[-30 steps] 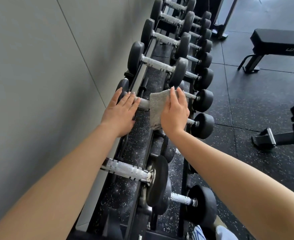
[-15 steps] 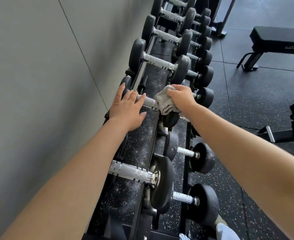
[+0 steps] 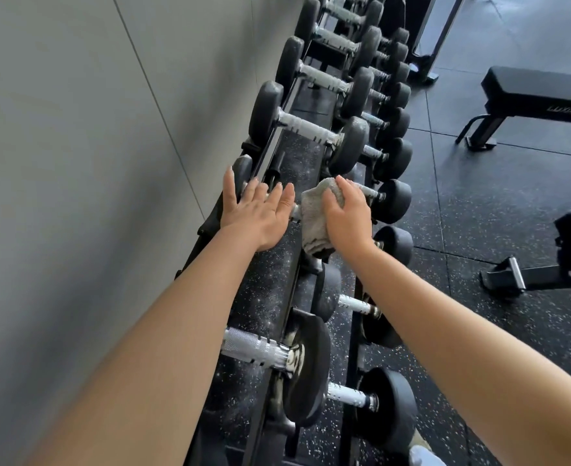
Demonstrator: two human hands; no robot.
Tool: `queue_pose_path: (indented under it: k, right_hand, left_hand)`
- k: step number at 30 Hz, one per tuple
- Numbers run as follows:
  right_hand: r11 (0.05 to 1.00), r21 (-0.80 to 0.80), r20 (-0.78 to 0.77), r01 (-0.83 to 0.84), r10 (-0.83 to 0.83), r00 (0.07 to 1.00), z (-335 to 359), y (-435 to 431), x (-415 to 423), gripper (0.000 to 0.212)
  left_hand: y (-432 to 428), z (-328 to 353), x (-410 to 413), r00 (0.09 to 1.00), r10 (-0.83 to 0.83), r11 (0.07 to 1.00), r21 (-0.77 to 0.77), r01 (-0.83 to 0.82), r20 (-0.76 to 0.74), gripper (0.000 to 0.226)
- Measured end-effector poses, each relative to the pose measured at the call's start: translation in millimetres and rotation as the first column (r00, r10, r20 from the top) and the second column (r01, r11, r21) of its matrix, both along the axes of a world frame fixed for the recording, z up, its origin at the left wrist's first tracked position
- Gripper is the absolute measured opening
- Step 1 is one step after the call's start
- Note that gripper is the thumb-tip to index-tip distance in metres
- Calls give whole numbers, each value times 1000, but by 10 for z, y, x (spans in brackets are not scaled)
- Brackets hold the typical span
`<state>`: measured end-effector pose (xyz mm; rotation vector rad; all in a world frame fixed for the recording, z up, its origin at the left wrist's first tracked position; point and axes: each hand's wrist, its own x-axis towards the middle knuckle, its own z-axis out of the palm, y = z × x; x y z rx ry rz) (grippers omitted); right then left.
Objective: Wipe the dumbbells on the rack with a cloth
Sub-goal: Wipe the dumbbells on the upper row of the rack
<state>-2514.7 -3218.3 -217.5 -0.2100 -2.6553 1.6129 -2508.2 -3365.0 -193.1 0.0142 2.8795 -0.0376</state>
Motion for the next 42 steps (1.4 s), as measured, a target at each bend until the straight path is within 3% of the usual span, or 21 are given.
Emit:
queue_pose_path:
  k: [4, 6, 15, 18, 23, 34, 39, 42]
  right_hand:
    - [992, -125, 180, 14, 8, 984, 74, 64, -271, 34]
    - [991, -129, 180, 22, 1, 984, 72, 59, -263, 37]
    - [991, 114, -203, 68, -44, 978, -101, -95, 395, 50]
    - [989, 145, -100, 39, -25, 995, -39, -29, 195, 48]
    - [1000, 16, 126, 17, -19, 992, 79, 41, -193, 46]
    - [988, 155, -151, 25, -2, 989, -79, -41, 302, 52]
    - [974, 226, -92, 5, 16, 996, 4, 21, 175, 49]
    - [986, 162, 13, -28, 26, 1000, 46, 74, -6, 48]
  left_hand:
    - [-2, -13, -4, 1000, 6, 999, 32, -6, 10, 72]
    - [-1, -14, -22, 999, 21, 999, 43, -22, 28, 71]
    - [-4, -60, 58, 999, 34, 996, 81, -35, 17, 73]
    - [-4, -64, 71, 1000, 29, 996, 87, -28, -8, 75]
    - [-13, -98, 57, 999, 15, 996, 88, -12, -41, 78]
    - [48, -135, 36, 998, 39, 999, 17, -38, -54, 71]
    - [79, -149, 65, 989, 1, 994, -110, -17, -150, 75]
    - [111, -154, 78, 988, -7, 988, -151, -17, -152, 76]
